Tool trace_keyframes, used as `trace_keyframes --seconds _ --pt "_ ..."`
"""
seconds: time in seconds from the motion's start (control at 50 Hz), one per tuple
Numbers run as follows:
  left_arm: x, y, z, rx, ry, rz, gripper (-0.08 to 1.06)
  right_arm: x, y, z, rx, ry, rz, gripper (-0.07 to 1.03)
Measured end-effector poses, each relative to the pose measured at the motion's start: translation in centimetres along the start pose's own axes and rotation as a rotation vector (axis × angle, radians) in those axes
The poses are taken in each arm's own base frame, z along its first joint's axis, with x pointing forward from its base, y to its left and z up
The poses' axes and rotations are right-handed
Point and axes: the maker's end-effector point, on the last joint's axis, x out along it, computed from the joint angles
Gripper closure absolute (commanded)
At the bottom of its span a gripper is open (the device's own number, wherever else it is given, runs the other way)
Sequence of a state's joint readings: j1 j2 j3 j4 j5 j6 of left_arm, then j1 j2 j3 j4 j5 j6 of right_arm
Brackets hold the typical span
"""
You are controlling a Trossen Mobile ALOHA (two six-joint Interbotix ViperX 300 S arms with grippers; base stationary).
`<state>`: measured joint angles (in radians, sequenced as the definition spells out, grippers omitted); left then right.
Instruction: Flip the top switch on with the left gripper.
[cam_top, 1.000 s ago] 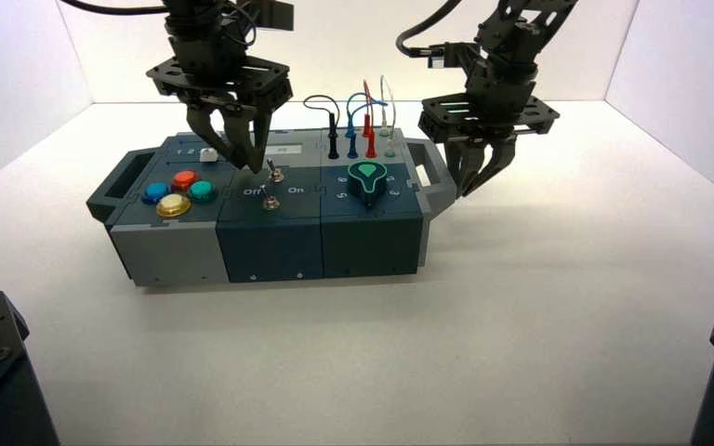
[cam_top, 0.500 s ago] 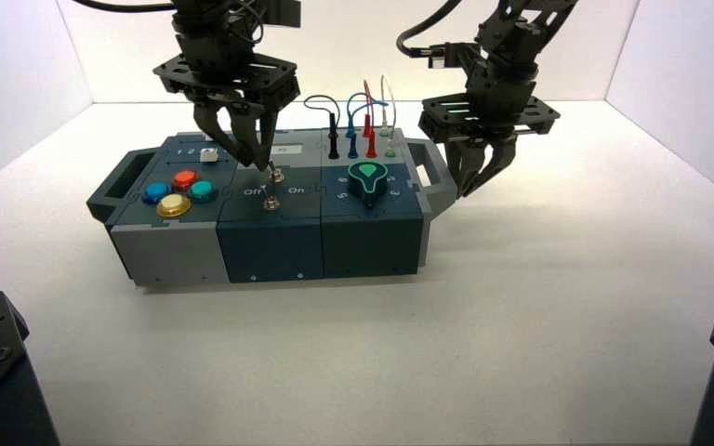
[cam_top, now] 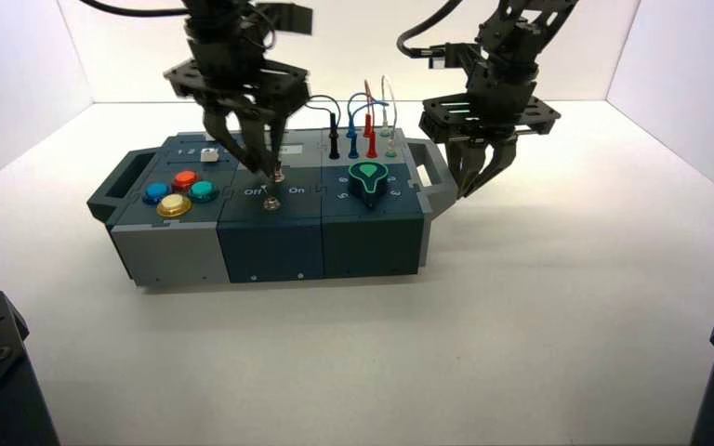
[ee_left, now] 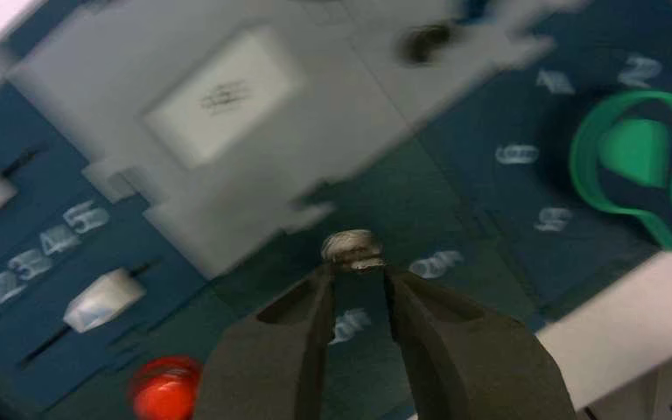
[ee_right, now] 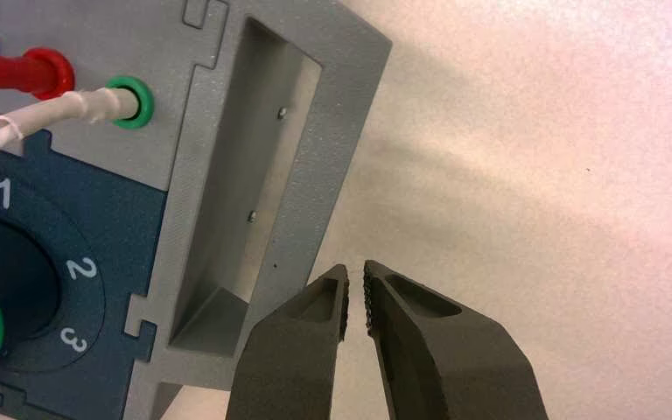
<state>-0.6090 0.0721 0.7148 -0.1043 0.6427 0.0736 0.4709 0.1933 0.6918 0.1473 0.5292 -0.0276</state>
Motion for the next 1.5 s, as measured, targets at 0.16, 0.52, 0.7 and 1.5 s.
trace_keyframes --seconds 0.16,0.52,0.7,1.5 --pt "0.3 -1.6 0.2 0.034 0.004 -0.013 0.64 0.0 0.1 -0.1 -0.003 0.003 0.001 0.84" --pt "-1.6 -1.2 1.1 0.017 -0.023 -0.002 0.64 0.0 0.2 -0.2 -0.012 0.008 0.002 0.84" --pt "-4.9 -1.4 2.1 0.009 -0.092 -0.007 0.64 0.1 0.2 -0.2 -0.014 0.011 0.002 0.84" --pt "-12.2 3.6 -0.1 -0.096 -0.282 0.065 0.63 0.0 0.2 -0.2 -0.020 0.013 0.003 0.84"
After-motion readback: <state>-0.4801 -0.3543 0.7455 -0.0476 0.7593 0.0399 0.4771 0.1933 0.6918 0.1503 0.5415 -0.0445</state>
